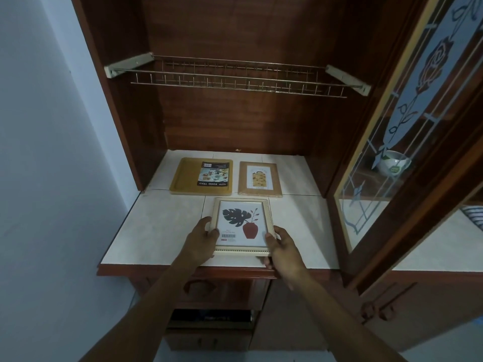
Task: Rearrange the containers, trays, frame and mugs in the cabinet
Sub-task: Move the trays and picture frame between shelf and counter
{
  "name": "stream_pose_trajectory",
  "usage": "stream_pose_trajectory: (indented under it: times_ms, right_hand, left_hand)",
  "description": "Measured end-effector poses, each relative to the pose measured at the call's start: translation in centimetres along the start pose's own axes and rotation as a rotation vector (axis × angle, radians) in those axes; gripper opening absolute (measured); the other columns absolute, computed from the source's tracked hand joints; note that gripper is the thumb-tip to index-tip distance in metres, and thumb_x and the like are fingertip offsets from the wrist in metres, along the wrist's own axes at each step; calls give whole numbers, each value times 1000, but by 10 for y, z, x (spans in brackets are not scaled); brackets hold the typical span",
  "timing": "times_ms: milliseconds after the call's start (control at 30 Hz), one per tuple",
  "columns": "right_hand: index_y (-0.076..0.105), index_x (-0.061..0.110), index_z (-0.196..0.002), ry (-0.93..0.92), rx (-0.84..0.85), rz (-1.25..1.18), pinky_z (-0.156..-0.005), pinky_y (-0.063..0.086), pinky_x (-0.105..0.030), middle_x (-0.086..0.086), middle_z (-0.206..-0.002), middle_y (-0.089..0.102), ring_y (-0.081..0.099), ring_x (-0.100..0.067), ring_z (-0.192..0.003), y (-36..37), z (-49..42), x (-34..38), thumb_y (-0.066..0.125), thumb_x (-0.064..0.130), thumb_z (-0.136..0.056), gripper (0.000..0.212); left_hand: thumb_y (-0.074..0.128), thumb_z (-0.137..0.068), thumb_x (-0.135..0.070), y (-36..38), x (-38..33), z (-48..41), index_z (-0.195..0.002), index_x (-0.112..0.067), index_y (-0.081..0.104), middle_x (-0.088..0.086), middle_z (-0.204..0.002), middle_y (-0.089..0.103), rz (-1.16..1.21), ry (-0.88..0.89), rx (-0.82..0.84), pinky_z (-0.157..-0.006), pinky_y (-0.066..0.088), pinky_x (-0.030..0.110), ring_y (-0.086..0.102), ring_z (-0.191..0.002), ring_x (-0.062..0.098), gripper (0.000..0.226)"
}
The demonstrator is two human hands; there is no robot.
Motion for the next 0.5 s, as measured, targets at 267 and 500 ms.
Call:
stream_pose_trajectory:
  times_ms: [267, 500]
  right_hand:
    - [44, 20, -123, 95, 39, 134, -47, 48, -25, -20, -101, 68, 57, -12, -48, -2, -6, -3, 45, 24, -103, 21]
    - [57, 15, -125, 53, -10, 447, -73, 50, -22, 3, -117, 61, 60, -17, -94, -13, -11, 4, 54, 27, -98, 30]
  left_hand:
    - [38, -103, -33, 2, -7, -1, -148, -16, 25, 10, -143, 49, -308, 98, 42, -82, 51, 27, 60, -114, 26, 50]
    - [37, -101, -42, 4, -12, 1, -147, -15, 22, 8, -140, 51, -609, 174, 31, -83, 53, 30, 65, -104, 26, 55]
Point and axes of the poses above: each hand's wrist, its own z-axis away from the middle knuckle, its own y-axis out of the palm, x = y × z, the point moved 10 cm from there along -z, towards the middle knuckle
